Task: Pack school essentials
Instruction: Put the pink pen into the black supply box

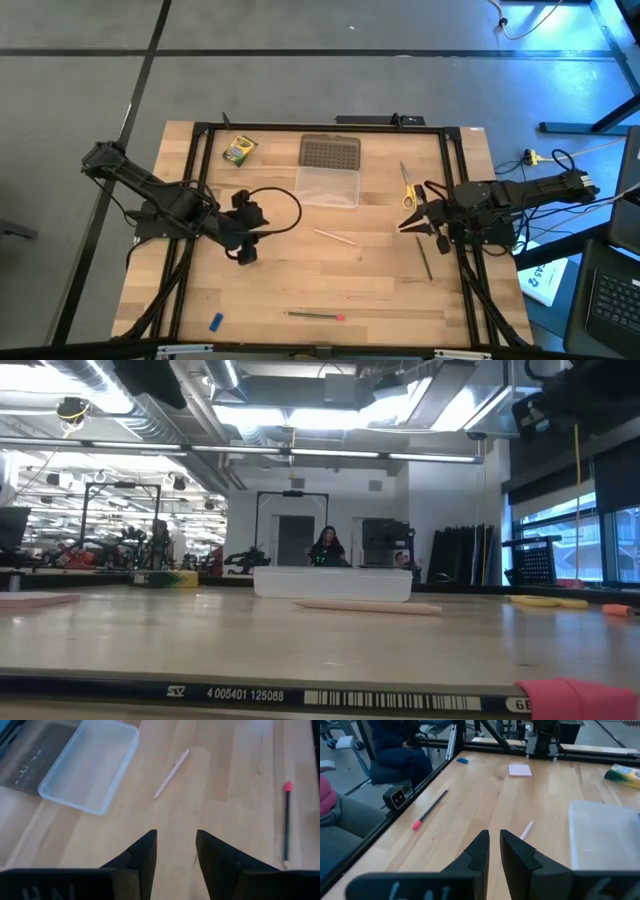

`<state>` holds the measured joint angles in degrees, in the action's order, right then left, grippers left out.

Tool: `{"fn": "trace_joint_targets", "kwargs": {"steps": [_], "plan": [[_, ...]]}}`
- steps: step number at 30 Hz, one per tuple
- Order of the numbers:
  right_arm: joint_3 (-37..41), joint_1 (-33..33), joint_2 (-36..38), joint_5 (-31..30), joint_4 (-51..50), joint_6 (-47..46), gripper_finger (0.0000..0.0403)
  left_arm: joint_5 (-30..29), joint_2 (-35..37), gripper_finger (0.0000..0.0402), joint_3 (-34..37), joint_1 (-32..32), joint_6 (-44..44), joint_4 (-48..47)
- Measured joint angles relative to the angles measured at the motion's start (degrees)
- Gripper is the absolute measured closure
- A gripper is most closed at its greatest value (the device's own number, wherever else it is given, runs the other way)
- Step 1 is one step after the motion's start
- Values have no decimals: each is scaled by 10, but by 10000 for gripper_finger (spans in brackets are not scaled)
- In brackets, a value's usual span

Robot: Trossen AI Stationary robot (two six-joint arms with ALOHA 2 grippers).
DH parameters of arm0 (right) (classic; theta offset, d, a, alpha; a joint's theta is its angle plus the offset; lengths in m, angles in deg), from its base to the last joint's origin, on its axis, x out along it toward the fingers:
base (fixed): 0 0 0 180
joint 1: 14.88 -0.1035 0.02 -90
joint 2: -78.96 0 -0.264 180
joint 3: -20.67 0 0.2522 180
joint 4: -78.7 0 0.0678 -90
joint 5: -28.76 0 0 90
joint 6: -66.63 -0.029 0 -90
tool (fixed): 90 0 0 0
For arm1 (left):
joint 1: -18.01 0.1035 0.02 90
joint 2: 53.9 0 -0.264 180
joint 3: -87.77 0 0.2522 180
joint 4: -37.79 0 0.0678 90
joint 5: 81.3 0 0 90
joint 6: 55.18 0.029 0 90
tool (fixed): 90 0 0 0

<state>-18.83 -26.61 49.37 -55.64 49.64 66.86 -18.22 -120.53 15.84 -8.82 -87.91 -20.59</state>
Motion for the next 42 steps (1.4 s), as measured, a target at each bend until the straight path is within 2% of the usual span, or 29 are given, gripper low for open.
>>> {"fn": "trace_joint_targets", "kwargs": {"steps": [6,13,25,42], "plan": [[-65,0,-38,0,-47,-2,353,14,-56,271,0,18,82,70],[-121,0,-75,0,-88,-15,353,102,-138,271,0,74,242,176],[-131,0,-115,0,-106,-45,353,222,-265,271,0,169,402,324],[-131,0,-117,0,-108,-29,353,221,-382,271,0,220,424,354]]}}
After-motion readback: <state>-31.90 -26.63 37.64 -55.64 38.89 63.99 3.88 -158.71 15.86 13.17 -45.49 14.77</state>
